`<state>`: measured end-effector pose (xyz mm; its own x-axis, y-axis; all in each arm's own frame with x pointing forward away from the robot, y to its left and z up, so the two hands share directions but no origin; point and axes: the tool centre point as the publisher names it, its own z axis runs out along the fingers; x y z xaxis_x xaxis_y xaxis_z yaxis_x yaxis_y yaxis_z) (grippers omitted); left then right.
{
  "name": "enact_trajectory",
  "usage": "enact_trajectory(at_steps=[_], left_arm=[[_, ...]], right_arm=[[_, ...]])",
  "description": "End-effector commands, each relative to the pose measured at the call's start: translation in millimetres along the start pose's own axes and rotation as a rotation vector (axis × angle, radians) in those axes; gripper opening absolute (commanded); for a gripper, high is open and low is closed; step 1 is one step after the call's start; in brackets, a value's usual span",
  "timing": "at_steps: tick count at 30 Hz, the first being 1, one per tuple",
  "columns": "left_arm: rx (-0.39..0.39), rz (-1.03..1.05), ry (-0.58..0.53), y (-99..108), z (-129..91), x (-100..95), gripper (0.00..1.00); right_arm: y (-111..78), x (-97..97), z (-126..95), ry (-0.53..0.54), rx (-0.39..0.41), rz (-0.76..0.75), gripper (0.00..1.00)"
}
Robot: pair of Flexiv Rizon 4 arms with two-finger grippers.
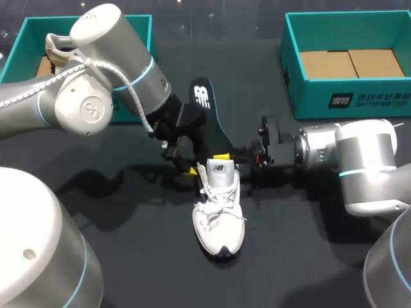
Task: Take the shoe out of the shoebox, open the shoe tongue, remove and reinsert the insole, then place the shoe into the shoebox
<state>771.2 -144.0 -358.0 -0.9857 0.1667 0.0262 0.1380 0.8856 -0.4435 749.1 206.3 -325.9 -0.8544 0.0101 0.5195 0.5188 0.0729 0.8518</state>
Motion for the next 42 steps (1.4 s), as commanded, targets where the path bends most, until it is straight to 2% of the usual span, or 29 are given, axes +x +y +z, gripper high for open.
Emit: enact_trajectory(at_steps=[1, 6, 8, 9, 16, 25, 29, 33, 42], left_arm=[[-0.001, 0.001, 0.000, 0.1, 0.3, 0.0, 1.00], [-0.001, 0.001, 0.000, 0.1, 0.3, 0.0, 1.00], [-0.001, 0.001, 0.000, 0.1, 0.3, 0.0, 1.00], [-0.001, 0.001, 0.000, 0.1, 0.3, 0.0, 1.00], [-0.001, 0.001, 0.000, 0.1, 0.3, 0.0, 1.00], [-0.001, 0.001, 0.000, 0.1, 0.3, 0.0, 1.00], [-0.001, 0.001, 0.000, 0.1, 0.3, 0.0, 1.00], [-0.001, 0.001, 0.000, 0.1, 0.3, 0.0, 1.00], [-0.001, 0.001, 0.000, 0.1, 0.3, 0.0, 1.00]], right_arm=[[-0.3, -2.0, 0.4, -0.005, -0.001, 0.001, 0.28], [1.3, -2.5, 0.3, -0.013, -0.002, 0.006, 0.27], [1.8, -2.8, 0.4, -0.016, -0.004, 0.008, 0.17], [2.0, -2.9, 0.5, -0.017, -0.006, 0.008, 0.00], [-0.1, -2.2, 2.6, -0.020, -0.022, 0.007, 0.00], [-20.9, 1.3, 0.0, -0.018, -0.073, 0.025, 0.00], [-28.0, 5.4, -0.3, -0.034, -0.056, 0.038, 0.00], [-29.6, 7.3, 0.2, -0.035, -0.012, 0.037, 0.00], [-32.5, 5.7, 4.0, -0.013, 0.028, 0.048, 0.00]])
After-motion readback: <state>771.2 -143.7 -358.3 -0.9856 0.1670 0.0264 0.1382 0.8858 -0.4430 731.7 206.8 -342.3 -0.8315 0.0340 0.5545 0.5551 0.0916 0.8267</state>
